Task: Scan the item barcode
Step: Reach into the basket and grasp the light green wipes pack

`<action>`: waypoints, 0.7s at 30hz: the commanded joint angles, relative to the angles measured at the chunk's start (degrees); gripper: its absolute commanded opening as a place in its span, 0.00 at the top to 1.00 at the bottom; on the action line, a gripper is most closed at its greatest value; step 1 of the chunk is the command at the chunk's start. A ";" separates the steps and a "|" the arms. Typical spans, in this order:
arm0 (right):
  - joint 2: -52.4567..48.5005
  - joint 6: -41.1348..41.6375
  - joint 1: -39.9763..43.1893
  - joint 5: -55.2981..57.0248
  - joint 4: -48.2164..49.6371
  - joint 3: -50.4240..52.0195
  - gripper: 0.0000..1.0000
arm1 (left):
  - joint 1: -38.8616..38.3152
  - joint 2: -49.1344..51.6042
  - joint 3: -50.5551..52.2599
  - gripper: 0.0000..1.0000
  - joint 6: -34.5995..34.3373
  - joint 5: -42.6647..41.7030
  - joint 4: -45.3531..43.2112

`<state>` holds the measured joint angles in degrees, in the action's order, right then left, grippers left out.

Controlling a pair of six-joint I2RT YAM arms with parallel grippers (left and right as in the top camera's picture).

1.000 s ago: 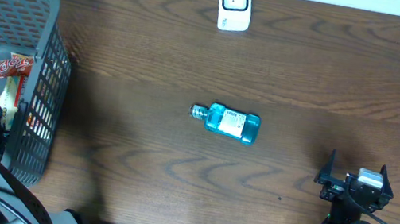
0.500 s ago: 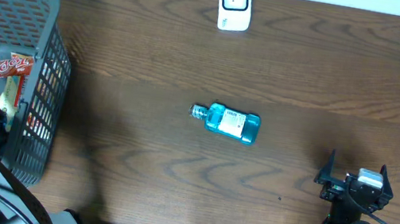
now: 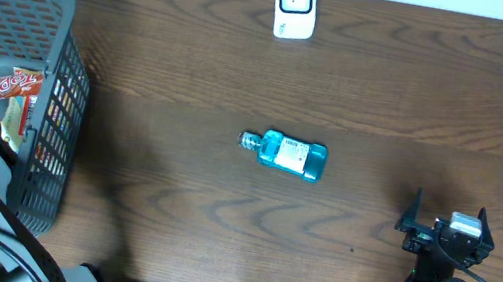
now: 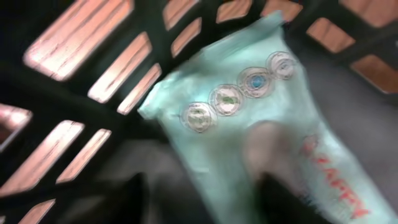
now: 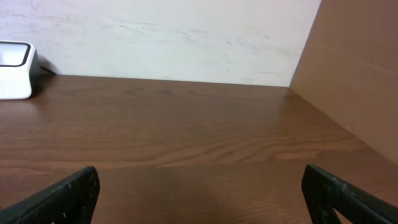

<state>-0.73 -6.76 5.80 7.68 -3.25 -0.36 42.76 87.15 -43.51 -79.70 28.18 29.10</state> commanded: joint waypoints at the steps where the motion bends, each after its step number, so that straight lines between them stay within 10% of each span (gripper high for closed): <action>1: 0.09 -0.59 -0.28 0.11 -0.22 0.04 0.01 | 0.35 -0.31 1.51 0.64 0.59 4.00 0.33; 5: 0.09 -0.59 -0.28 0.13 -0.22 0.04 0.01 | 0.35 -0.31 1.49 0.92 5.97 4.44 -1.95; 13: 0.09 -0.59 -0.28 0.11 -0.22 0.04 0.01 | 0.35 -6.80 -6.32 0.93 27.12 -1.88 -4.96; 21: 0.09 -0.59 -0.28 0.11 -0.22 0.04 0.01 | 0.35 -23.45 -16.33 0.93 31.08 -19.26 -3.02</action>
<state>-0.75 -6.74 5.80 7.70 -3.25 -0.36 43.07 69.54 -57.71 -51.92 15.90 24.93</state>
